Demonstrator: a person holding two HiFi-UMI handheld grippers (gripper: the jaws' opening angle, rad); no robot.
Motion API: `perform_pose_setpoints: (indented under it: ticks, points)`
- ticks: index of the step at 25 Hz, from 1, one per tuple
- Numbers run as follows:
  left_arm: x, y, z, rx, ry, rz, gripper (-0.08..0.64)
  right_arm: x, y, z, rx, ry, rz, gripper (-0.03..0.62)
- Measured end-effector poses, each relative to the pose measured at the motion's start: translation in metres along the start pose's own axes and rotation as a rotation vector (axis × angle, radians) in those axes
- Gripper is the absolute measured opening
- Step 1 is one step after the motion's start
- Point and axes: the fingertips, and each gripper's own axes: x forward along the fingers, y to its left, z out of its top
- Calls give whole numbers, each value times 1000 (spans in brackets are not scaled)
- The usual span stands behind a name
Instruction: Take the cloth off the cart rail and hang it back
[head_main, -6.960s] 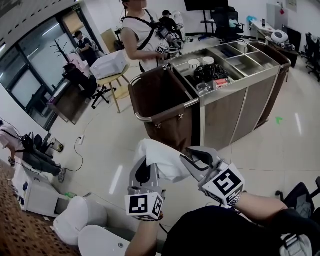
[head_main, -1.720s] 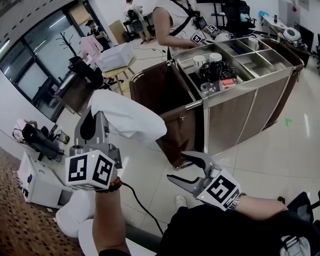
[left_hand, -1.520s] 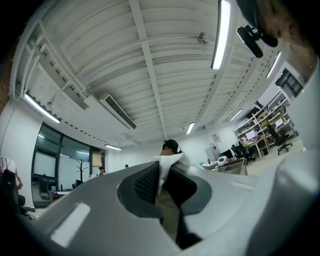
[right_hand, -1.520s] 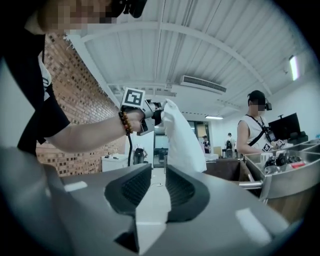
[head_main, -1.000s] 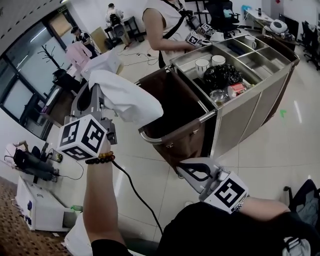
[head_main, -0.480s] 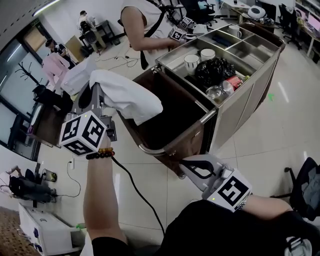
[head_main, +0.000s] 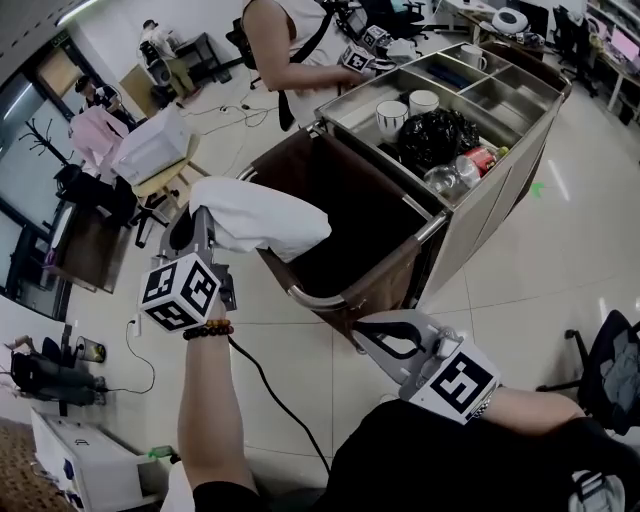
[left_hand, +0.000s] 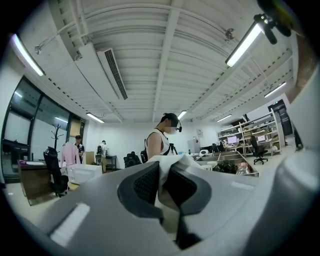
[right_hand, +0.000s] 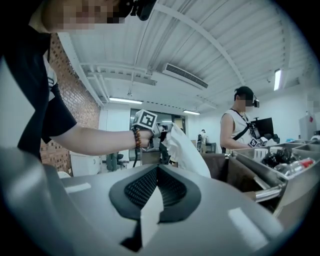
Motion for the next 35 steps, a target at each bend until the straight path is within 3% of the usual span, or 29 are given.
perform_pose_setpoints:
  ticks: [8, 15, 22, 26, 30, 35]
  points:
    - [-37, 43, -88, -73, 63, 100, 18, 20, 15, -12, -19, 17, 54, 0]
    - [-61, 65, -167, -84, 182, 176, 20, 22, 23, -16, -30, 36, 75, 0]
    - [-68, 64, -234, -107, 296, 194, 23, 19, 22, -16, -36, 48, 80, 0]
    - [-70, 55, -258, -133, 355, 172, 49, 14, 22, -17, -37, 49, 78, 0]
    - [-71, 43, -266, -138, 394, 148, 128, 5, 22, -14, -41, 44, 78, 0]
    - [-76, 30, -259, -114, 383, 156, 166, -7, 22, -13, -42, 41, 88, 1]
